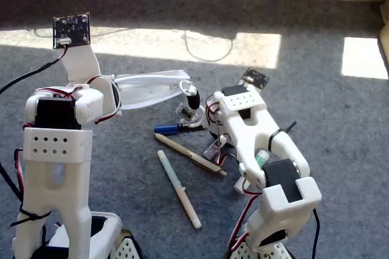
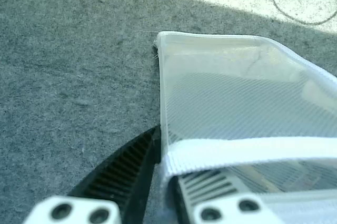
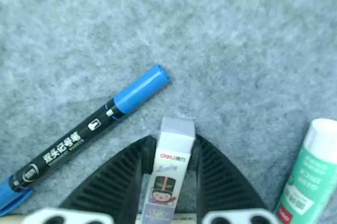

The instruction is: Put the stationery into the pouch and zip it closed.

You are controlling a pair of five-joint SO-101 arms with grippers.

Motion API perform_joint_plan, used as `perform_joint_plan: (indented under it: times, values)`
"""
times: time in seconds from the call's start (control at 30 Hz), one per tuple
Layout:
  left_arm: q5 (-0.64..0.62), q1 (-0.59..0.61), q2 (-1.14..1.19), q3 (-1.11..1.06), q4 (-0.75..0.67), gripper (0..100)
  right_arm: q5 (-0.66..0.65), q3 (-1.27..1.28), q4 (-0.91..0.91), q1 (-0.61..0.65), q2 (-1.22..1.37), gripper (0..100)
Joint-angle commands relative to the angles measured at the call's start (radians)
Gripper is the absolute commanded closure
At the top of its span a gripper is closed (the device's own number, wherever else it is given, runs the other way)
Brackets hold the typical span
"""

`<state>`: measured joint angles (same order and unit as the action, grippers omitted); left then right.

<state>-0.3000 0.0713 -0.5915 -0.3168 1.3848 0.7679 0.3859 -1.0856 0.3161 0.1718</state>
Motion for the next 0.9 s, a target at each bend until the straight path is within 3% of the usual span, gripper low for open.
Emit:
perform_joint_plan:
  times: [0.0, 0.27, 0.43, 0.63, 0.87]
  values:
    - [-0.008, 0.012, -0.013, 0.008, 0.000, 99, -0.009, -0.048, 0.005, 0.002, -0.019, 97.9]
    - [-0.008, 0.012, -0.013, 0.008, 0.003, 99, -0.083, -0.050, -0.033, -0.076, -0.061, 99.5]
    - [-0.008, 0.010, -0.013, 0.008, 0.000, 99, -0.100, -0.042, -0.079, -0.084, -0.231, 99.5]
    - [-0.009, 0.010, -0.013, 0.010, -0.002, 99, -0.236, 0.048, -0.071, -0.084, -0.426, 99.5]
    - [-0.011, 0.010, -0.013, 0.010, -0.002, 99, -0.245, 0.113, -0.071, -0.081, -0.642, 99.5]
